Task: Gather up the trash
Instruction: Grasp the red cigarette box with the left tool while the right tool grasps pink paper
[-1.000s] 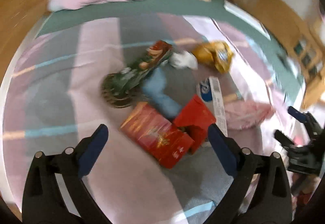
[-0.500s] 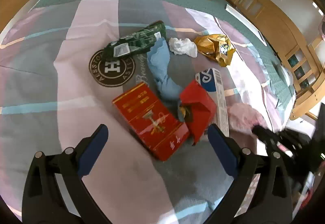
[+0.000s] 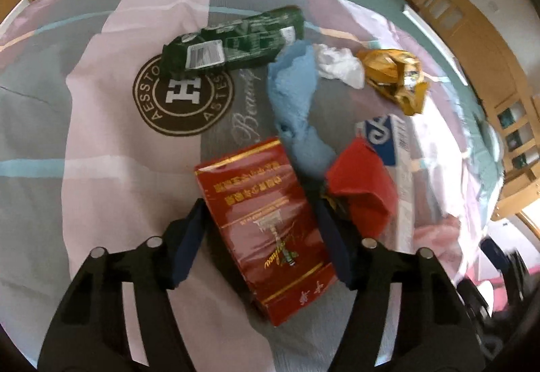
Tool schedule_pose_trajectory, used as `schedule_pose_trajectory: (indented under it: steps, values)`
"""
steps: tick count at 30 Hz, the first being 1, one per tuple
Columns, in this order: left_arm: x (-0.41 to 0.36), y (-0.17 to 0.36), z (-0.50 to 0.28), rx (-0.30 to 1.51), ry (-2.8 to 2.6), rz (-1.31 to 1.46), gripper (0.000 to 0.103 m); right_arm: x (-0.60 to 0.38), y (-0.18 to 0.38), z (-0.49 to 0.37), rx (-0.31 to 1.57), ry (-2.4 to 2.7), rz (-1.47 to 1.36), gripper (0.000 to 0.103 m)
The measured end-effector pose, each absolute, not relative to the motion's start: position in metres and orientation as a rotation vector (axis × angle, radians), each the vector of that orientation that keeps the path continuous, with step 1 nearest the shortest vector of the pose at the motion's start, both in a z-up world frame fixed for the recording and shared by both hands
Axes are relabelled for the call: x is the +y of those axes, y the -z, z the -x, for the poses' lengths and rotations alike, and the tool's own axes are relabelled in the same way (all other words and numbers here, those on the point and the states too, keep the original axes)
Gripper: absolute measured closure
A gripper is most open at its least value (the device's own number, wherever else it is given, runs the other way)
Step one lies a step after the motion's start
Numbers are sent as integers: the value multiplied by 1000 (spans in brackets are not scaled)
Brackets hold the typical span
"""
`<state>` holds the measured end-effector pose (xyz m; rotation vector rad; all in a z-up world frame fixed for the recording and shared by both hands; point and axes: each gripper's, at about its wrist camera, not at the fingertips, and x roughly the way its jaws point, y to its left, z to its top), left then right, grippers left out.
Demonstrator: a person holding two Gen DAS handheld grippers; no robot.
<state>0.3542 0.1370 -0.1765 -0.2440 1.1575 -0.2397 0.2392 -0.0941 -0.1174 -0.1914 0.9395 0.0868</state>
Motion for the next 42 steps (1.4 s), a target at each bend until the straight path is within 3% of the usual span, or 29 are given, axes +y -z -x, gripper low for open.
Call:
schedule_pose_trajectory:
  steps: [2,4,5,6,7,8,10,11,13,14,22,24,26,28,29,30,31,37,39,42]
  values:
    - [142,168,-348,1141,258,248,75,-92,125,-247,969,-92,217,36]
    - [150,160,-341,1126,270,271,86,-93,130,-250,985,-112,208,36]
    - [153,156,-338,1119,268,274,87,-93,132,-251,991,-117,200,40]
    - [156,153,-335,1110,263,274,87,-93,134,-251,993,-117,192,60]
    - [157,151,-333,1103,259,272,87,-94,136,-252,1005,-126,171,71]
    - [158,150,-332,1097,260,275,87,-95,137,-253,1015,-130,155,89]
    - [158,149,-333,1092,266,289,81,-94,137,-251,1019,-148,133,97]
    - [158,150,-333,1096,270,296,64,-93,136,-249,1016,-154,130,99]
    - [155,156,-336,1110,269,304,37,-91,132,-242,1011,-170,115,99]
    - [152,159,-337,1116,264,298,34,-90,130,-239,1008,-175,109,99]
    - [114,186,-350,1197,246,183,25,-93,121,-223,1005,-169,80,99]
    - [108,188,-351,1183,218,137,35,-96,124,-225,1016,-154,75,99]
    - [108,188,-351,1173,208,134,39,-98,126,-226,1023,-136,72,97]
    - [111,186,-350,1170,211,141,41,-101,128,-228,1027,-109,72,78]
    - [114,185,-348,1169,209,146,41,-101,129,-228,1026,-95,75,55]
    - [118,181,-346,1162,205,155,41,-102,129,-228,1020,-78,79,39]
    - [120,178,-344,1152,204,159,41,-103,128,-227,1008,-62,85,38]
    - [138,137,-320,1028,158,144,42,-104,140,-229,1047,-49,91,42]
    - [144,124,-306,985,146,140,42,-104,142,-228,1053,-57,88,69]
    - [146,112,-288,944,126,124,42,-100,138,-225,1039,-79,92,79]
